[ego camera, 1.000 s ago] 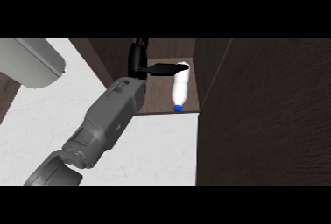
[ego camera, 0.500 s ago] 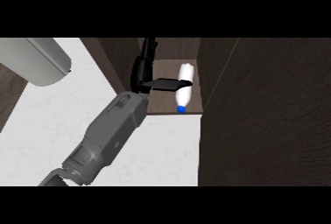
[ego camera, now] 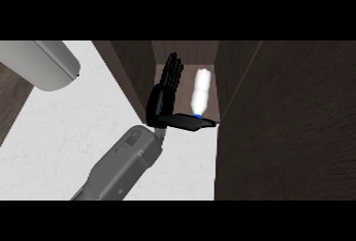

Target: Pick up the bottled water, place it into the cabinet and close the cabinet

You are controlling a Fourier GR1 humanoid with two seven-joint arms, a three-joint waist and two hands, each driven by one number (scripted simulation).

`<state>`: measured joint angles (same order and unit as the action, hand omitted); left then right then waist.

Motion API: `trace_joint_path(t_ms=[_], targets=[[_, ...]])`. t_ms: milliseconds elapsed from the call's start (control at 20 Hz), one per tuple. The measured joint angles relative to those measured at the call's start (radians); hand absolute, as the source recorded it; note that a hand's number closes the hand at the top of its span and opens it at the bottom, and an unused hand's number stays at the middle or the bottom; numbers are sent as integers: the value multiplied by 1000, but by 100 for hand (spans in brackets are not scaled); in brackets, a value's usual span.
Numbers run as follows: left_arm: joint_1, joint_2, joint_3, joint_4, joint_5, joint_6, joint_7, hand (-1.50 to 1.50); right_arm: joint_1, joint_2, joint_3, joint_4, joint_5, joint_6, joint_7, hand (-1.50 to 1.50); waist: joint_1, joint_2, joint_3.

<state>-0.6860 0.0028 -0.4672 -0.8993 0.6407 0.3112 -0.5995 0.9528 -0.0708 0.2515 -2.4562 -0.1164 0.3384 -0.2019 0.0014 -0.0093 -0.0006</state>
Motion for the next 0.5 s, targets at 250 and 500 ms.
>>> trace_joint_path(t_ms=[250,500], targets=[[158,42,-65,-216,-20,-18,28,-150,9,-30,-16,-14,10,8,0,-150,6,0,0],[306,99,-116,-401,-27,-22,73,150,17,-90,1,-24,34,65,-19,150,6,-1,0]])
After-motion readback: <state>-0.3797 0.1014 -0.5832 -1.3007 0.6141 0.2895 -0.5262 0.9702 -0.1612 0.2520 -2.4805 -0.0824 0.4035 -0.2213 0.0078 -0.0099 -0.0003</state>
